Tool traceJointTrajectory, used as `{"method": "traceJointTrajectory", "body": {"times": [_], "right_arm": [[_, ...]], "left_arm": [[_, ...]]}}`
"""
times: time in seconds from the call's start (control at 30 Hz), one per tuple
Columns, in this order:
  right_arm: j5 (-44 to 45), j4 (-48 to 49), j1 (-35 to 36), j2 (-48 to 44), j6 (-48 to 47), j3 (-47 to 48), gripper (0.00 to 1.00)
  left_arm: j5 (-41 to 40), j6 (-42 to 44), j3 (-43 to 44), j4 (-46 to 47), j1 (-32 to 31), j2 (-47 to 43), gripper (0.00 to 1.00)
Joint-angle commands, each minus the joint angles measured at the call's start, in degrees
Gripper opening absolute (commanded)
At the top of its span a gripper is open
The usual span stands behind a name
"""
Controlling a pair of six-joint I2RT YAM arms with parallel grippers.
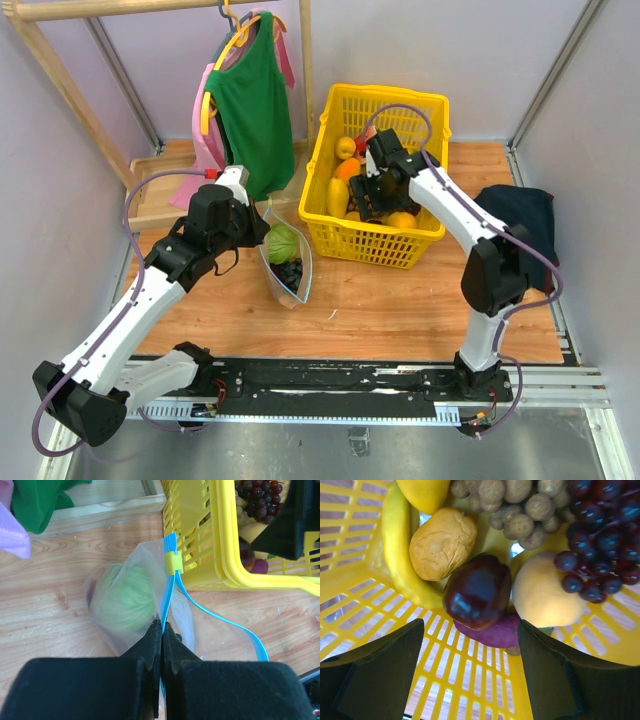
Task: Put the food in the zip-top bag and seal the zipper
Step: Pick up the fake fruit from the bin.
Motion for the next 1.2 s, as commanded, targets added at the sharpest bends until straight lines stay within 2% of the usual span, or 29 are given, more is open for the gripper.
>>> {"method": "traceJointTrajectory", "body": {"times": [0.0,0.47,0.97,1.03,1.17], "right_arm": [[-3.0,-5.1,-1.0,4.9,-1.9,3.3,0.77],[-0.5,-5.0,-1.6,16.2,-1.7,2.7,0.80],[-1.8,-3.5,-2.0,19.1,-2.1,1.9,0.84],[-1.7,-3.4,-2.0,19.0,-2.2,2.0,0.81],[-1.6,-3.5,-2.0,16.6,-1.7,1.9,0.67]], "left_arm": [[-0.3,0.3,0.0,2.7,0.7,-0.8,0.00],[-0.4,0.3,0.0,2.7,0.7,-0.7,0.01],[-0.1,0.3,-0.2,2.8,0.7,-0.7,0.00],[-0.1,0.3,-0.2,2.9,0.7,-0.8,0.01],[-0.1,0.2,-0.3,2.9,0.7,-0.8,0.00]]}}
